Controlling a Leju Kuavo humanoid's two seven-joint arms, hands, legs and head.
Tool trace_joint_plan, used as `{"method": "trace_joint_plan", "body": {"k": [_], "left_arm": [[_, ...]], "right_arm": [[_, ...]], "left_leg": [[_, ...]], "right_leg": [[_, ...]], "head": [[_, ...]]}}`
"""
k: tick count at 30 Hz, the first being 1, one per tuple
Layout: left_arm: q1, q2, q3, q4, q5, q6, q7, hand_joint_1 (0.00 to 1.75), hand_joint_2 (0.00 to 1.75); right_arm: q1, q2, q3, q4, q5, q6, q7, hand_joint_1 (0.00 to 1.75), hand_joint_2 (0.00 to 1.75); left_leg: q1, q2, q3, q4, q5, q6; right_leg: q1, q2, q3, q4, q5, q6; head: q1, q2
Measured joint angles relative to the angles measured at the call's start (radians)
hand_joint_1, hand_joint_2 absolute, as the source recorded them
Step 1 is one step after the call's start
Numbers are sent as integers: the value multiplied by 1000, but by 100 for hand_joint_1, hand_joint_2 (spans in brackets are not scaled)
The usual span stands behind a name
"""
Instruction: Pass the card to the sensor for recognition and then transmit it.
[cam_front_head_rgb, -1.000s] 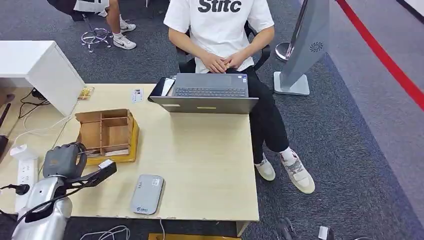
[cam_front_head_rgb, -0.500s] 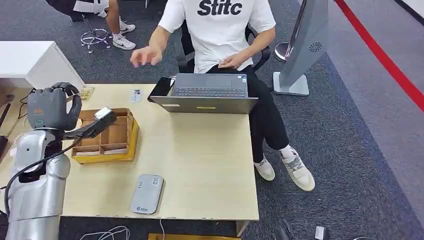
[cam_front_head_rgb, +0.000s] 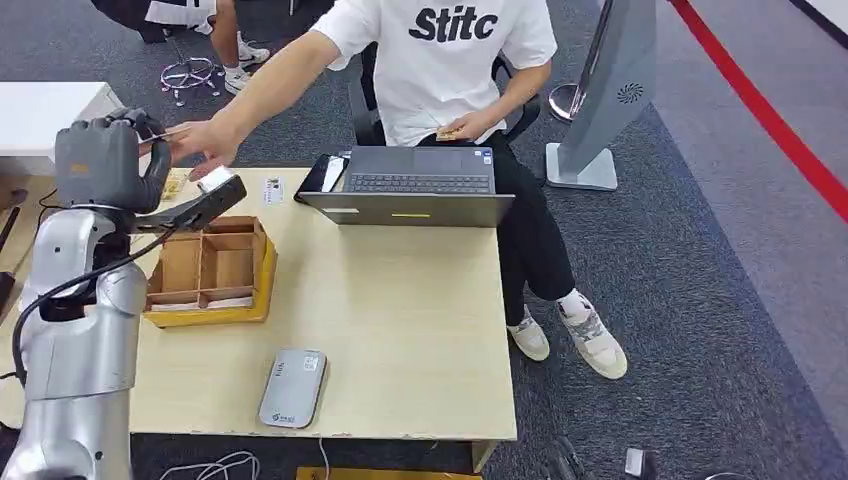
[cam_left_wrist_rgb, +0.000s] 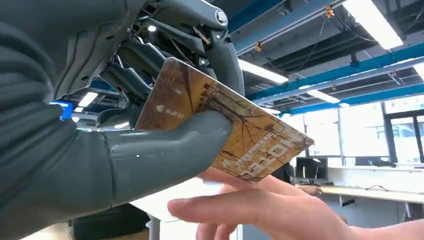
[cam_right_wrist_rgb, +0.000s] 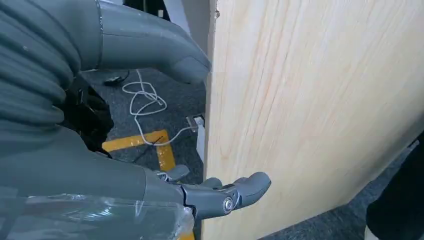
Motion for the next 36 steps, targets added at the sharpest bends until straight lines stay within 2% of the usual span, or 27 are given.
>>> {"method": "trace_joint_plan", "body": {"k": [24, 25, 36], "left_arm": [[0, 0, -2, 11, 0, 0, 3, 175, 175], [0, 0, -2, 13, 0, 0, 3, 3, 175], [6, 0, -2, 13, 8, 3, 10, 0, 175]], "right_arm": [[0, 0, 6, 7, -1, 0, -3, 0, 175], [0, 0, 6, 7, -1, 0, -3, 0, 175], [0, 0, 6, 7, -5, 0, -5, 0, 175]], "left_leg": [[0, 2, -2, 0, 0, 0], [0, 2, -2, 0, 0, 0], [0, 1, -3, 0, 0, 0]], "right_leg": [[0, 2, -2, 0, 0, 0], [0, 2, -3, 0, 0, 0], [0, 1, -2, 0, 0, 0]], "head": [[0, 0], [0, 0], [0, 0]]}}
